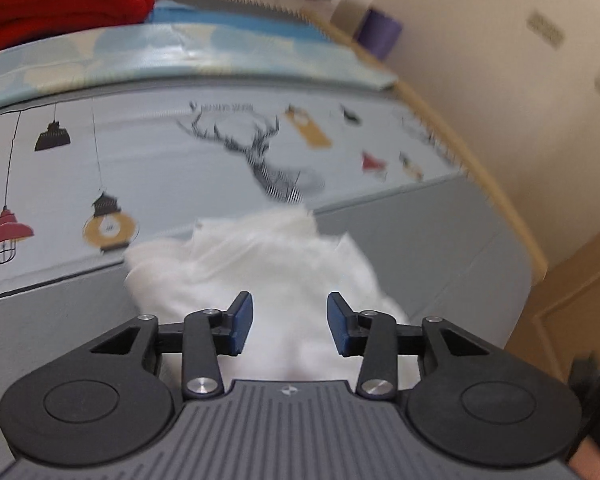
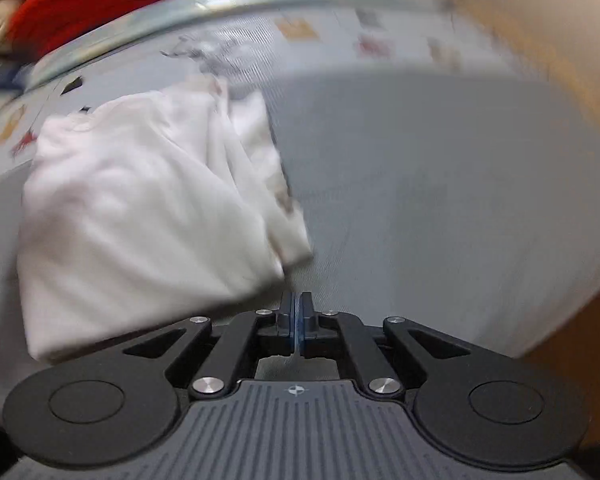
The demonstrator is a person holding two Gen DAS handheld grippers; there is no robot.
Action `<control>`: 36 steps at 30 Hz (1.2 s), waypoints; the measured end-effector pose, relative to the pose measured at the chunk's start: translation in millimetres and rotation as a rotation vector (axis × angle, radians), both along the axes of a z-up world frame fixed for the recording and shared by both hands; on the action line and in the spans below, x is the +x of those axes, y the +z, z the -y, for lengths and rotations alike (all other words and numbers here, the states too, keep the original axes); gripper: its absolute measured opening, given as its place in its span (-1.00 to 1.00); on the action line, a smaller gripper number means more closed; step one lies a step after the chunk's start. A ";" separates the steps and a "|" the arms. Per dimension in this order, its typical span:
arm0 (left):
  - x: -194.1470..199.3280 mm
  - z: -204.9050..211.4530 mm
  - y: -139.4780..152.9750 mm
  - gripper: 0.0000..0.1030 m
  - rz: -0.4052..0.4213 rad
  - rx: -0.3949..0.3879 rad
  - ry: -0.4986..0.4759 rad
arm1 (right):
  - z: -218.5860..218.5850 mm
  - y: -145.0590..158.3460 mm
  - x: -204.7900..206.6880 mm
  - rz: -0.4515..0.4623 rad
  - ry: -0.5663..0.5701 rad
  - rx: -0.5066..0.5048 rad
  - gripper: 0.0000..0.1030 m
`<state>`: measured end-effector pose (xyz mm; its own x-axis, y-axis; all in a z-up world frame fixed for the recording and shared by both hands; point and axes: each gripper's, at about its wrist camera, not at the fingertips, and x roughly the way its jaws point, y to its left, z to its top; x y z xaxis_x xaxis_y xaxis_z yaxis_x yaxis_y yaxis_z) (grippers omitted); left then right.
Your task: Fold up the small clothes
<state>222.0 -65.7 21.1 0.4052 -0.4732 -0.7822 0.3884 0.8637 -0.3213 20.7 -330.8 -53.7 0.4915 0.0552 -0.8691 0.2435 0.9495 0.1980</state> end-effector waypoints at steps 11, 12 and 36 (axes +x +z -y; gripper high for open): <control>-3.7 -30.8 -31.7 -0.13 -0.121 0.147 0.009 | 26.4 5.9 31.4 0.171 -0.076 0.176 0.65; -4.1 -32.4 -30.1 -0.11 -0.119 0.141 0.007 | 28.9 1.4 36.5 0.134 -0.049 0.205 0.66; -30.7 -26.0 -49.1 -0.41 -0.139 0.303 -0.212 | 21.1 89.4 81.7 0.278 0.252 0.004 -0.18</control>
<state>191.4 -39.7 -28.0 0.2037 -0.2745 -0.9398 0.5393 0.8326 -0.1262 102.4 -351.9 35.6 0.6791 0.2077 -0.7040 -0.0610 0.9718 0.2278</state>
